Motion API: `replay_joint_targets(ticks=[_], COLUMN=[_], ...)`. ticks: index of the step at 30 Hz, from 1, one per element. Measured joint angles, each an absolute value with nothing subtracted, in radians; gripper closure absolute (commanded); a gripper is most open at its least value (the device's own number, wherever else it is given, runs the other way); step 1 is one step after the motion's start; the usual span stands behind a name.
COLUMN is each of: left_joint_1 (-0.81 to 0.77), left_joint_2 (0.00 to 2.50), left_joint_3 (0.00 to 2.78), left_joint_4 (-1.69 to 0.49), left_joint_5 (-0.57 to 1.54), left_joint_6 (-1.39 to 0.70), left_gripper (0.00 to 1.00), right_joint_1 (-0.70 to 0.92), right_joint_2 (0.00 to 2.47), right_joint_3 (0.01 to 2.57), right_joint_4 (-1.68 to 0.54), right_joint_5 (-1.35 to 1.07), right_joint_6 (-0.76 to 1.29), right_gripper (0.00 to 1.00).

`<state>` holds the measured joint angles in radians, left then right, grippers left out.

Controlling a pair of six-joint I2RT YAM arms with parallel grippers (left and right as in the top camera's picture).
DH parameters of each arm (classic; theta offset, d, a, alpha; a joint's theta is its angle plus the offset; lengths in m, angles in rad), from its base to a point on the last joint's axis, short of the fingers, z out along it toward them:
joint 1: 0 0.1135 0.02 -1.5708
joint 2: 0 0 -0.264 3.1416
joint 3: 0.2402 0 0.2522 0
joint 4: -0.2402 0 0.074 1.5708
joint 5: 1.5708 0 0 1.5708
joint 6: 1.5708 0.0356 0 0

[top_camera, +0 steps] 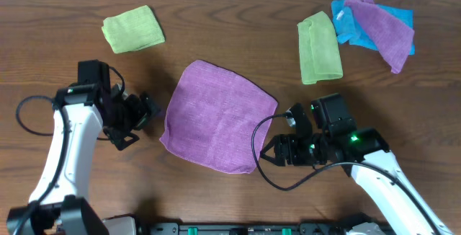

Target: Fold the cloth

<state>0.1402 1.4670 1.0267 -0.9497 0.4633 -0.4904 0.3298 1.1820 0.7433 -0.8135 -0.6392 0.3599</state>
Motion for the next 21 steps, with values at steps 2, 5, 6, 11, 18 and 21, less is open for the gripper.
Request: replay_joint_targets(ticks=[2, 5, 6, 11, 18, 21], left_joint_1=[0.140, 0.140, 0.140, 0.139, 0.090, 0.066], left_joint_2=[1.500, 1.551, 1.570, 1.653, 1.741, 1.774], left_joint_3=[1.018, 0.994, 0.987, 0.976, 0.975, 0.975], left_joint_4=[-0.913, -0.872, -0.863, -0.837, -0.761, -0.743], left_joint_5=[0.470, 0.499, 0.507, 0.536, 0.572, 0.581], left_joint_6=[-0.494, -0.497, -0.497, -0.497, -0.505, -0.519], left_gripper=[0.05, 0.05, 0.05, 0.05, 0.05, 0.04], right_joint_1=[0.330, 0.330, 0.330, 0.330, 0.330, 0.330], right_joint_2=[1.182, 1.182, 1.182, 1.182, 1.182, 1.182], right_joint_3=[0.743, 0.743, 0.743, 0.743, 0.743, 0.743], right_joint_4=[-0.800, -0.792, -0.791, -0.791, -0.791, -0.791], right_joint_5=[-0.649, -0.664, -0.671, -0.688, -0.695, -0.698], right_joint_6=[0.375, 0.389, 0.394, 0.415, 0.430, 0.439], right_gripper=[0.27, 0.27, 0.26, 0.27, 0.26, 0.26])
